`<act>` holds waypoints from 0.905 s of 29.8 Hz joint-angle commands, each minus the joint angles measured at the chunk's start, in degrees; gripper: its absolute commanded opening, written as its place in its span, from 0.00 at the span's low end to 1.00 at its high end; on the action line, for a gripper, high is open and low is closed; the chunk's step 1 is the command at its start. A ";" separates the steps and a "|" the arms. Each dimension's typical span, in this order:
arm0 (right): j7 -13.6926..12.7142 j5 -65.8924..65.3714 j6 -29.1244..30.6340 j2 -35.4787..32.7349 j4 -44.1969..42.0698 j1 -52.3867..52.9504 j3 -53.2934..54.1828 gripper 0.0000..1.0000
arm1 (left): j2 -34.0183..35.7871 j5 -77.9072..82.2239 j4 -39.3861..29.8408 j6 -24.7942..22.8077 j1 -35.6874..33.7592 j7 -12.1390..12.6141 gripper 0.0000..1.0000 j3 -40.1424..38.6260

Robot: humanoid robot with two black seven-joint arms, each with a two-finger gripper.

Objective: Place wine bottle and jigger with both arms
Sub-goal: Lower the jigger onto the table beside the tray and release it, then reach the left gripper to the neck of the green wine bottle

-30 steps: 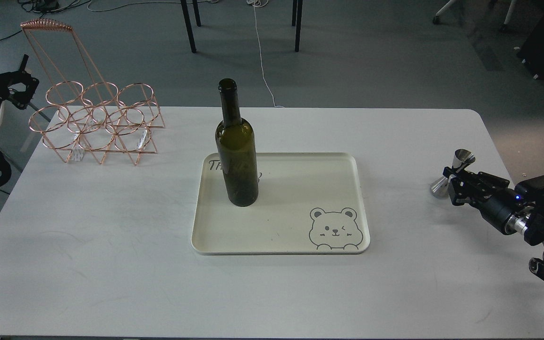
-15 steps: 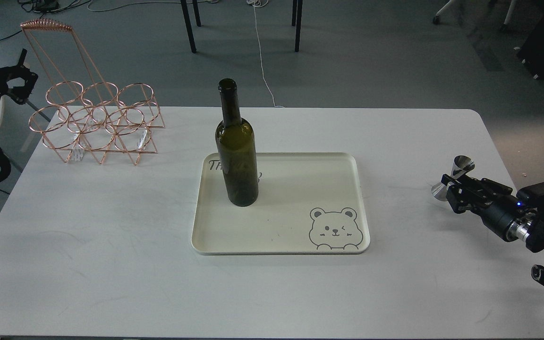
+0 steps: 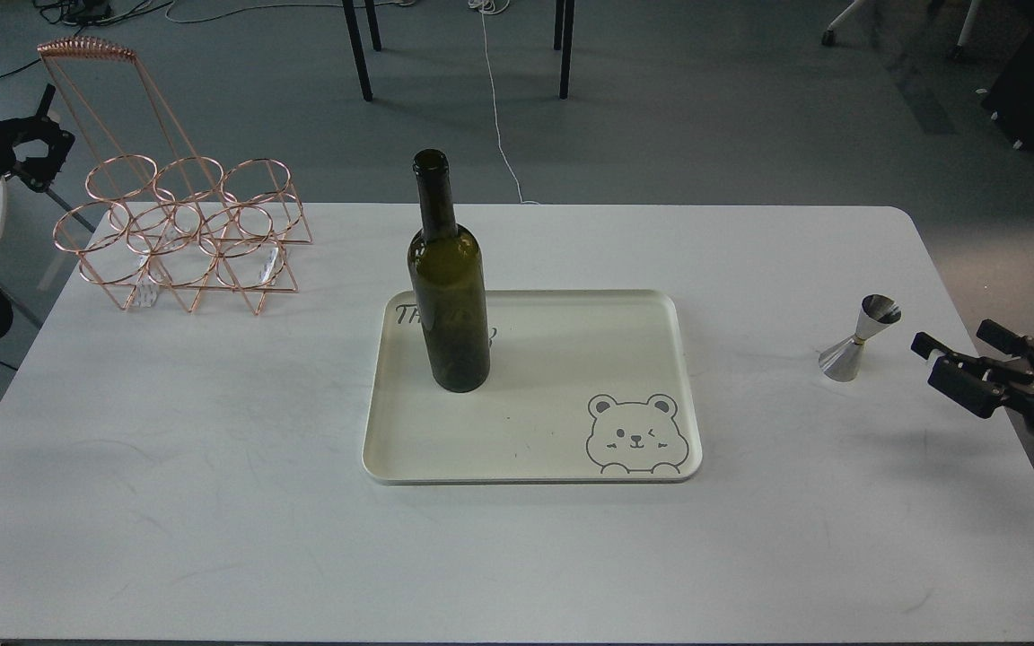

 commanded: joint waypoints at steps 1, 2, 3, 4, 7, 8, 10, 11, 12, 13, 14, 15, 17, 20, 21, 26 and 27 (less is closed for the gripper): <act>0.01 9.04 0.00 -1.35 1.29 5.06 1.59 0.97 | 5.11 9.92 -5.70 0.00 0.16 -0.28 0.98 0.23; 0.01 10.71 0.00 -1.44 1.11 7.52 1.59 0.97 | 6.26 11.60 -7.11 0.00 0.08 -0.28 0.98 0.23; 0.01 12.47 0.48 -1.18 0.85 10.42 1.59 0.97 | 7.92 13.35 -9.04 0.00 0.07 -0.19 0.98 0.23; 0.01 14.05 2.66 -1.00 0.58 12.80 1.68 0.97 | 9.59 14.85 -10.98 0.00 0.07 -0.19 0.98 0.23; 0.01 20.90 8.38 1.62 -1.87 18.60 1.77 0.97 | 14.95 21.43 -18.70 0.00 -0.36 -0.19 0.98 0.23; 0.01 22.93 9.70 3.55 -3.36 20.19 1.68 0.97 | 16.36 24.41 -21.08 0.00 -0.54 -0.28 0.98 0.14; 0.01 26.36 12.69 7.59 -8.53 23.62 1.68 0.97 | 19.44 32.14 -26.70 0.00 -0.63 -0.45 0.98 -0.73; 0.01 27.50 14.27 9.18 -11.43 24.76 1.77 0.97 | 20.67 35.83 -29.34 0.00 -0.72 -0.45 0.98 -0.83; 0.01 28.47 15.94 10.85 -13.90 25.91 1.85 0.97 | 21.73 39.26 -31.97 0.84 -0.72 -0.45 0.98 -0.92; 0.01 29.79 17.87 13.04 -16.79 26.88 2.29 0.97 | 22.78 43.56 -34.87 1.63 -0.98 -0.45 0.98 -0.92; 0.01 31.19 19.46 14.98 -19.17 27.67 2.73 0.97 | 23.49 47.52 -37.51 2.16 -1.50 -0.45 0.98 -0.92; 0.01 32.86 21.21 16.73 -21.63 28.11 3.60 0.97 | 24.02 52.52 -40.32 2.68 -2.12 -0.45 0.98 -0.83; 0.01 36.29 24.47 19.38 -25.07 28.38 5.80 0.97 | 24.11 63.76 -45.16 4.44 -2.39 -0.37 0.98 -0.83; 0.01 41.03 27.90 21.75 -27.71 28.29 8.79 0.97 | 23.06 82.47 -49.48 7.16 -2.30 -0.28 0.98 -0.48; 0.01 42.62 28.87 22.72 -28.24 28.29 9.32 0.97 | 22.01 88.89 -50.53 7.78 -2.30 -0.28 0.98 -0.48; 0.01 50.36 30.28 24.57 -29.65 28.20 9.68 0.97 | 16.12 114.92 -54.14 9.90 -1.77 -0.37 0.98 0.14; 0.01 51.41 30.63 24.57 -29.65 28.12 9.68 0.97 | 14.46 119.67 -54.41 9.98 -1.60 -0.37 0.98 0.14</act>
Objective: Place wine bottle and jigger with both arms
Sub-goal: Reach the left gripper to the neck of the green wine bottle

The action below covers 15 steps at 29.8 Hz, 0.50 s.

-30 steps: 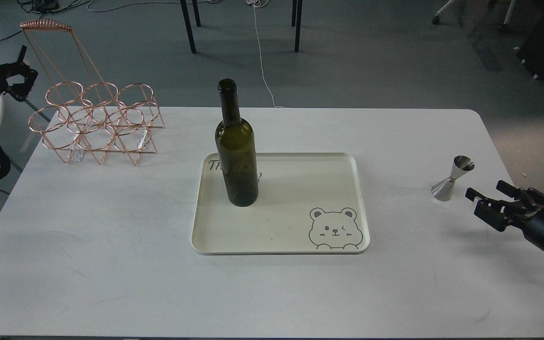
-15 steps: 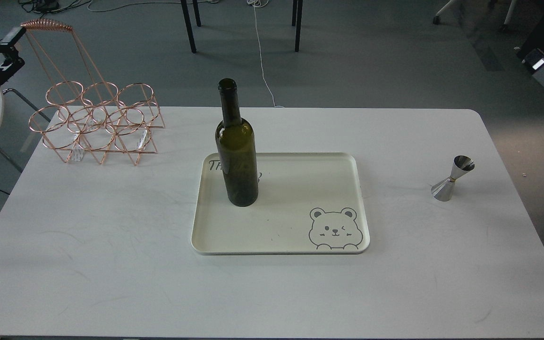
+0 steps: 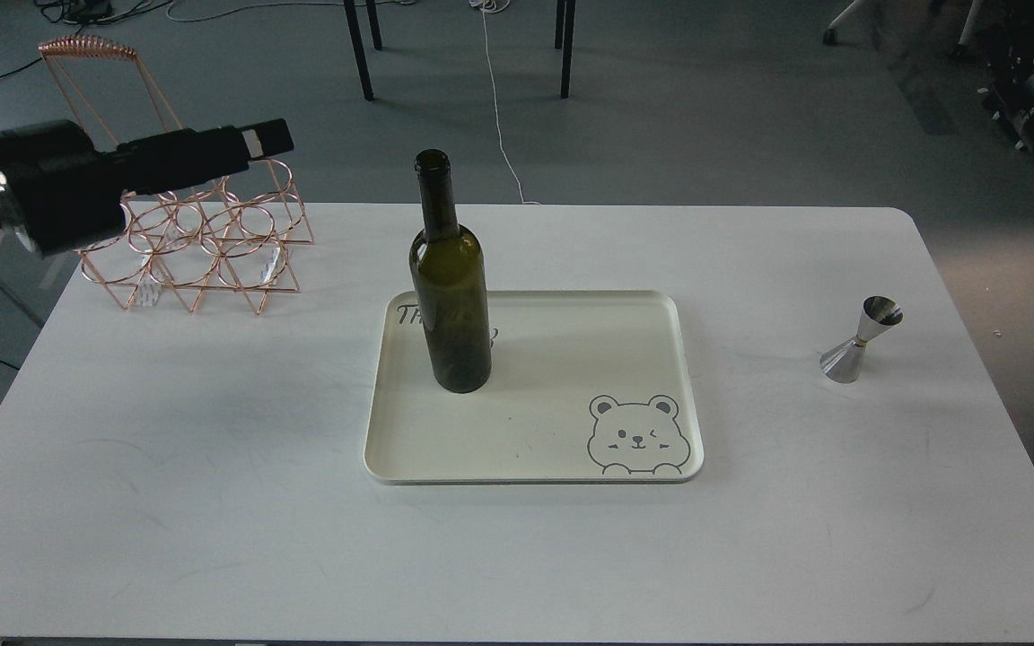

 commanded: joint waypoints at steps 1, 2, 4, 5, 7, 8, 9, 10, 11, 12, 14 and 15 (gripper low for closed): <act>0.00 3.82 1.20 0.32 -0.37 -0.16 0.07 0.97 | -5.38 17.00 -1.46 0.69 0.53 -0.05 0.98 0.22; 0.00 3.82 1.73 0.32 -0.45 -0.08 0.16 0.97 | -7.23 19.74 -1.46 0.69 0.53 0.04 0.98 0.22; 0.00 3.82 2.69 0.24 -0.45 0.10 0.16 0.97 | -10.40 23.44 -1.28 0.78 0.53 0.13 0.98 0.57; 0.00 4.00 2.96 0.15 -0.45 0.19 0.16 0.97 | -11.81 24.68 -1.02 0.78 0.53 0.21 0.98 0.57; 0.00 4.17 2.96 -0.20 -0.45 0.19 0.16 0.97 | -14.62 25.65 -0.67 1.22 0.53 0.83 0.98 0.57; 0.00 4.17 3.05 -0.20 -0.45 0.10 0.16 0.97 | -15.76 25.83 -0.49 1.65 0.53 1.44 0.98 0.57; 0.00 4.17 3.05 -0.20 -0.37 0.01 0.16 0.97 | -17.17 25.92 0.12 2.36 0.53 2.14 0.98 0.57; 0.00 4.17 3.05 -0.29 -0.37 -0.08 0.25 0.97 | -18.23 26.01 0.82 2.97 0.53 2.85 0.98 0.66; 0.00 4.17 3.05 -0.38 -0.37 -0.08 0.25 0.97 | -19.45 26.01 1.87 3.59 0.53 3.81 0.98 0.57; 0.00 4.17 2.96 -0.38 -0.37 -0.16 0.16 0.97 | -20.25 26.01 2.93 3.94 0.53 4.34 0.98 0.57; 0.00 4.17 3.05 -0.47 -0.37 -0.16 0.25 0.97 | -21.75 25.92 3.99 4.47 0.36 5.05 0.98 0.57; 0.00 4.17 2.96 -0.47 -0.37 -0.16 0.25 0.97 | -22.36 26.01 4.08 4.47 0.18 5.05 0.98 0.57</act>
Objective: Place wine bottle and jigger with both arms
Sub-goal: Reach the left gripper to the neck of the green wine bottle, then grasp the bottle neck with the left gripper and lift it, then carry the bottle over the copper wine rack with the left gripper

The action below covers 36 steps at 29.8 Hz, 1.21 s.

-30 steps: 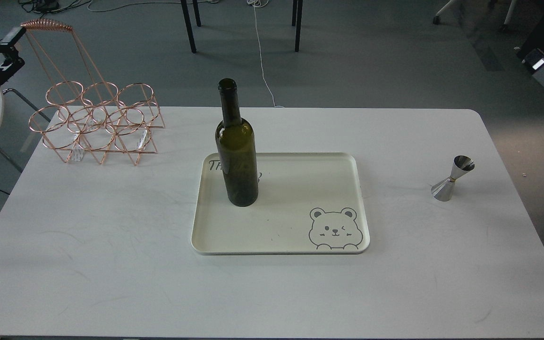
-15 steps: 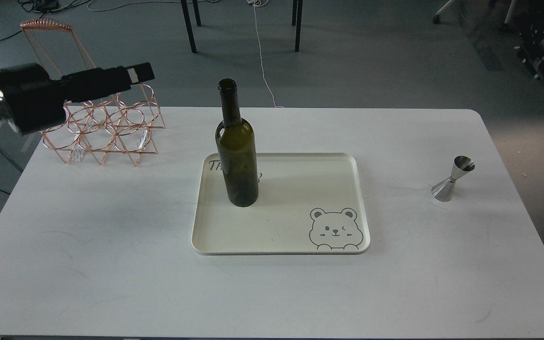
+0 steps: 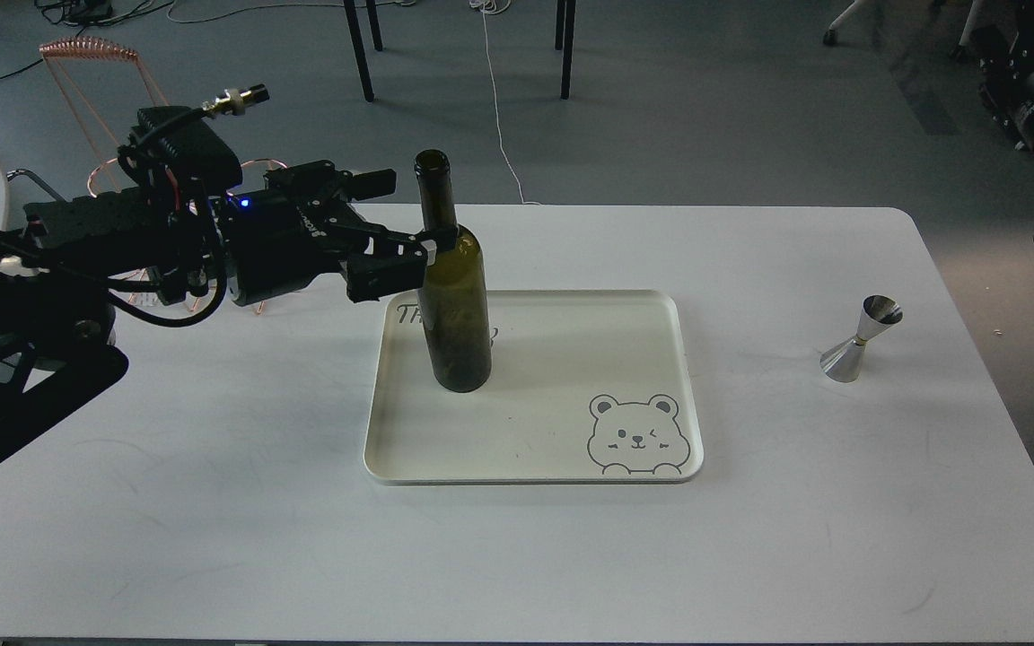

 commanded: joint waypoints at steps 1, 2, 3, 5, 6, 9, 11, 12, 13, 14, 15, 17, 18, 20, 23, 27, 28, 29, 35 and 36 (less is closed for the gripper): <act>0.00 -0.01 0.03 -0.03 0.02 -0.05 0.03 0.97 | -2.49 0.02 1.26 0.51 -0.44 0.69 0.97 0.06; 0.00 -0.01 0.03 -0.03 0.02 -0.05 0.03 0.97 | -2.93 0.02 1.26 0.51 -0.44 0.78 0.95 -0.03; 0.00 -0.01 -0.06 -0.03 0.02 -0.05 0.03 0.97 | -3.46 0.02 1.44 0.51 -0.44 0.78 0.93 -0.03; 0.00 -0.01 -0.06 -0.03 0.02 -0.05 0.29 0.97 | -4.08 0.02 1.53 0.51 -0.53 0.78 0.90 0.06; 0.00 -0.01 -0.06 -0.03 0.02 -0.14 0.38 0.97 | -4.17 0.02 1.61 0.51 -0.53 0.87 0.85 0.06; 0.00 -0.01 -0.15 0.32 0.02 -0.14 0.56 0.97 | -4.26 0.11 1.79 0.51 -0.44 1.22 0.65 0.06; 0.00 -0.01 -0.15 0.41 0.02 -0.14 0.65 0.97 | -4.34 0.02 2.14 0.51 -0.44 1.40 0.58 0.06; 0.00 -0.01 -0.15 0.41 0.02 -0.14 0.56 0.97 | -4.34 0.02 2.49 0.60 -0.52 1.40 0.55 -0.03; 0.00 -0.01 -0.15 0.50 0.02 -0.14 0.65 0.97 | -4.34 0.02 2.75 0.78 -0.53 1.40 0.53 0.06; 0.00 -0.01 -0.15 0.50 0.02 -0.14 0.56 0.97 | -4.34 0.02 3.28 1.04 -0.44 1.40 0.49 -0.03; 0.00 -0.01 -0.15 0.50 0.02 -0.14 0.56 0.97 | -4.34 0.02 3.55 1.13 -0.52 1.31 0.45 0.06; 0.00 -0.01 -0.24 0.59 0.02 -0.05 0.56 0.97 | -4.34 0.02 3.72 1.22 -0.44 1.22 0.37 0.06; 0.00 -0.01 -0.24 0.59 0.02 -0.05 0.56 0.97 | -4.34 0.02 3.72 1.22 -0.44 1.22 0.34 0.06; 0.00 -0.01 -0.24 0.59 0.02 -0.05 0.56 0.97 | -4.26 -0.06 3.72 1.22 -0.53 1.31 0.28 0.06; 0.00 -0.01 -0.24 0.50 0.02 -0.05 0.56 0.97 | -3.29 -0.50 2.85 1.30 -0.70 0.96 0.13 -0.38; 0.00 -0.01 -0.24 0.06 0.02 0.03 0.56 0.97 | -1.45 -3.57 0.48 1.31 -0.79 0.96 0.10 -3.80; 0.00 -0.01 -0.15 0.06 0.02 0.03 0.56 0.97 | -0.92 -4.80 0.30 1.22 -0.88 1.13 0.10 -5.03; 0.00 -0.01 -0.15 -0.03 0.02 0.03 0.56 0.97 | -0.05 -5.94 0.30 1.22 -1.14 1.13 0.10 -6.17; 0.00 -0.01 -0.15 -0.12 0.02 0.12 0.56 0.97 | 10.58 -8.41 1.44 0.87 -6.58 0.43 0.11 -6.19; 0.00 -0.01 -0.15 -0.12 0.02 0.12 0.56 0.97 | 11.81 -8.59 2.05 0.87 -7.20 0.34 0.11 -6.18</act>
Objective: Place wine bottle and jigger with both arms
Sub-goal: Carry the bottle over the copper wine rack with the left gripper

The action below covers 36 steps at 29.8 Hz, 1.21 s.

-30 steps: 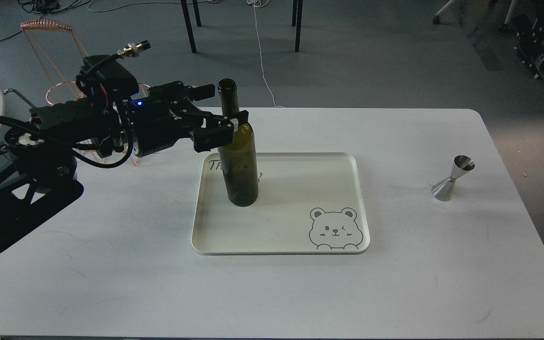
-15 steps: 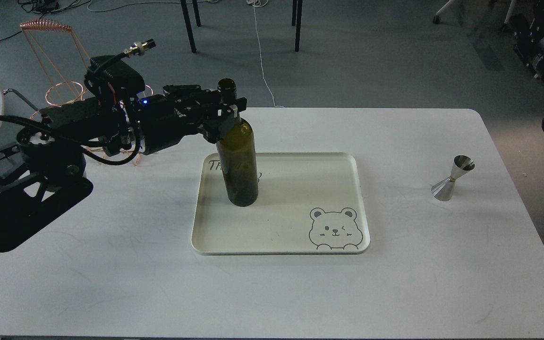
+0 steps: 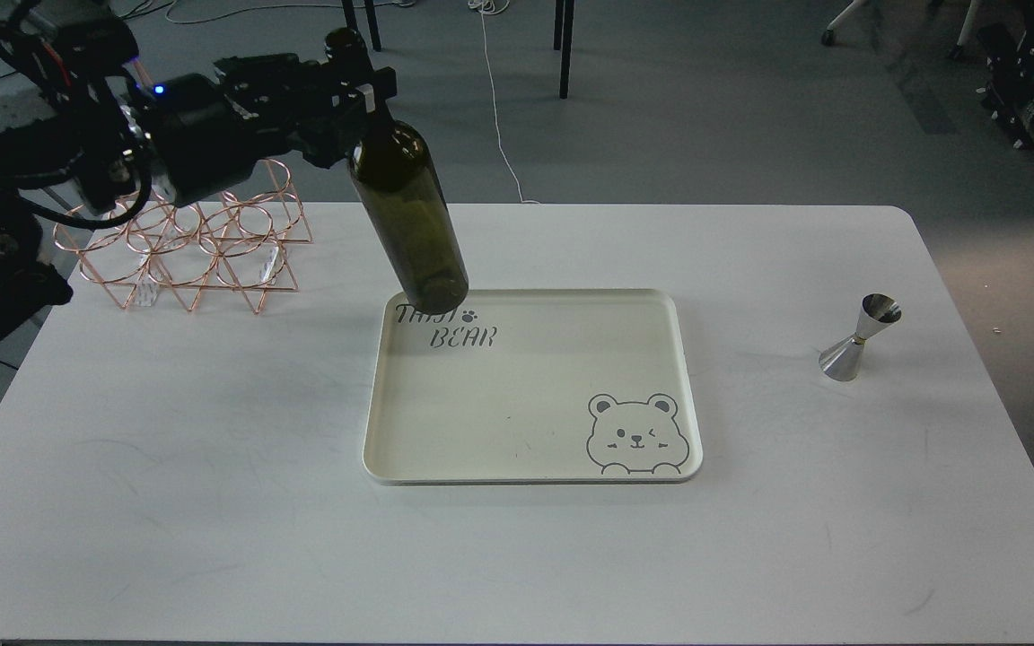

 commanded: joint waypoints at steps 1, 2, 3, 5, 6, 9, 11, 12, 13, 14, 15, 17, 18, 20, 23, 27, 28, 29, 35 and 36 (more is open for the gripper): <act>0.00 0.00 0.00 0.02 0.08 0.01 0.09 0.97 | 5.44 -0.92 2.53 -0.05 -2.67 -0.87 0.11 0.40; 0.00 0.00 0.00 0.02 0.08 0.01 0.01 0.97 | 6.50 -0.84 4.29 -0.05 -3.20 -1.75 0.11 0.49; 0.00 0.00 0.00 0.10 0.08 0.01 0.00 0.97 | 7.12 -0.84 5.87 -0.05 -3.64 -2.63 0.11 0.49; 0.00 0.00 0.00 0.19 0.17 -0.07 0.01 0.97 | 8.09 -0.57 9.21 -0.05 -4.69 -4.47 0.11 0.49; 0.00 0.00 0.00 0.37 0.17 0.01 0.09 0.97 | 8.35 -0.49 10.97 0.03 -5.22 -5.18 0.11 0.57; 0.00 0.00 -0.09 0.54 0.17 0.10 0.00 0.97 | 8.36 -0.14 16.07 0.12 -6.19 -5.89 0.11 0.75; 0.00 0.00 0.00 0.63 0.25 0.10 0.00 0.97 | 8.36 0.13 19.06 0.30 -6.10 -5.98 0.11 0.84; 0.00 0.00 -0.09 0.63 0.25 0.19 0.00 0.97 | 8.27 0.13 20.46 0.30 -6.10 -5.98 0.10 1.01; 0.00 0.00 0.00 0.63 0.25 0.19 0.00 0.97 | 7.92 0.13 21.52 0.38 -6.10 -5.98 0.10 1.28; 0.00 0.00 0.00 0.54 0.25 0.28 0.00 0.97 | 7.66 0.13 22.32 0.47 -6.19 -5.89 0.10 1.54; 0.00 0.00 0.00 0.54 0.34 0.28 0.00 0.97 | 7.57 0.13 22.85 0.47 -6.19 -5.89 0.10 1.89; 0.00 0.00 0.00 0.28 0.34 0.45 0.00 0.97 | 7.22 0.13 23.55 0.56 -6.19 -5.89 0.10 2.51; 0.00 0.00 0.00 0.19 0.34 0.45 0.00 0.97 | 6.60 0.13 24.08 1.17 -6.10 -5.80 0.10 2.94; 0.00 0.00 0.09 0.10 0.34 0.45 0.00 0.97 | 5.46 0.13 25.31 2.84 -6.19 -5.80 0.10 3.65; 0.00 0.00 0.09 0.02 0.34 0.45 0.00 0.97 | 4.93 -0.66 25.84 3.99 -6.19 -5.45 0.11 4.70; 0.00 0.00 0.09 0.02 0.34 0.45 0.00 0.97 | 4.14 -0.75 25.84 4.08 -6.19 -5.27 0.11 4.71; 0.00 0.00 0.09 0.02 0.34 0.45 0.00 0.97 | 4.05 -0.75 25.84 4.08 -6.28 -5.27 0.11 4.71; 0.00 0.00 0.09 0.02 0.34 0.45 0.00 0.97 | 4.05 -0.75 25.84 4.08 -6.28 -5.27 0.11 4.71; 0.00 0.00 0.09 0.02 0.34 0.45 0.00 0.97 | 3.70 -0.75 25.84 4.16 -6.10 -5.27 0.11 4.88; 0.00 0.00 0.00 0.02 0.34 0.45 0.00 0.97 | 3.61 -0.75 25.84 4.16 -6.02 -5.27 0.11 4.88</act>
